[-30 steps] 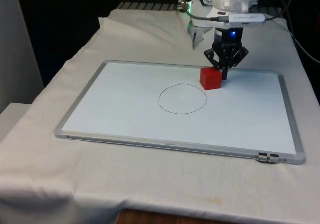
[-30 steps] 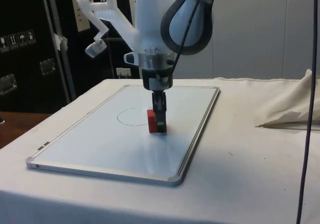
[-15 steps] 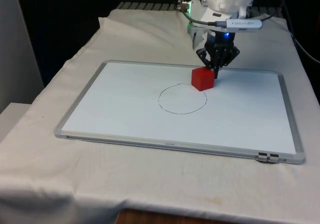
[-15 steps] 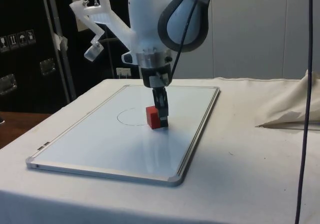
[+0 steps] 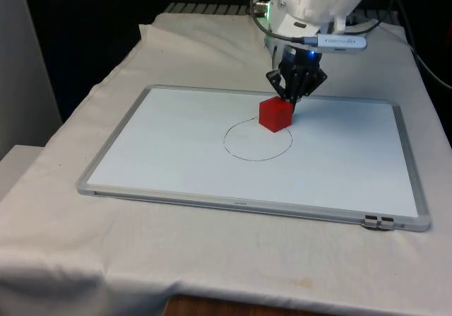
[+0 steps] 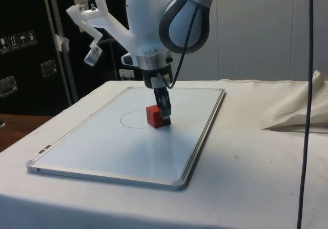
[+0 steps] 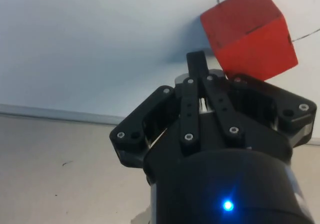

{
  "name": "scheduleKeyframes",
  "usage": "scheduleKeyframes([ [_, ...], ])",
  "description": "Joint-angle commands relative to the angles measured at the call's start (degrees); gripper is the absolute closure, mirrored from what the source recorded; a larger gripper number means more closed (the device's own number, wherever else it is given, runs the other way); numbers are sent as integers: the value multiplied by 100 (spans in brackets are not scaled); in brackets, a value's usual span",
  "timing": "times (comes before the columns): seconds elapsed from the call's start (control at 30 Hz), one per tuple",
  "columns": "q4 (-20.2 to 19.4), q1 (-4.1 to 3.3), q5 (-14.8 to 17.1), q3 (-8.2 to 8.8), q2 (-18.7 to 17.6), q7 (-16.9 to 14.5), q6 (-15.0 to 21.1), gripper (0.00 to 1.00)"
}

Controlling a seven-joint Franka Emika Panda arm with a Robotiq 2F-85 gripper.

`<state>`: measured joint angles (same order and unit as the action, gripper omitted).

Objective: Push the cube into the marked area.

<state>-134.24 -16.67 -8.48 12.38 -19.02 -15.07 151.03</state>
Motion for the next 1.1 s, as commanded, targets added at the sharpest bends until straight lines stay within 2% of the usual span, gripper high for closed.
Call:
scheduleKeyframes([
  [0.0,63,-23,-80,52,-40,23,-23,100],
  [0.1,80,0,-6,34,-46,-46,0,100],
  [0.33,447,-17,-69,143,-321,-126,-17,100],
  [0.37,372,0,-6,109,-264,-138,0,100],
  [0.43,573,-17,-74,178,-424,-155,-23,100],
  [0.63,802,-17,-80,246,-590,-229,-11,100],
  [0.67,756,0,-11,201,-561,-246,0,100],
  [0.77,957,-29,-74,292,-659,-258,-57,100],
  [0.93,1003,-57,-46,292,-533,-201,-160,100],
  [1.0,1031,-29,-11,258,-527,-189,-178,100],
  [1.07,963,-46,-23,281,-435,-86,-172,100],
])
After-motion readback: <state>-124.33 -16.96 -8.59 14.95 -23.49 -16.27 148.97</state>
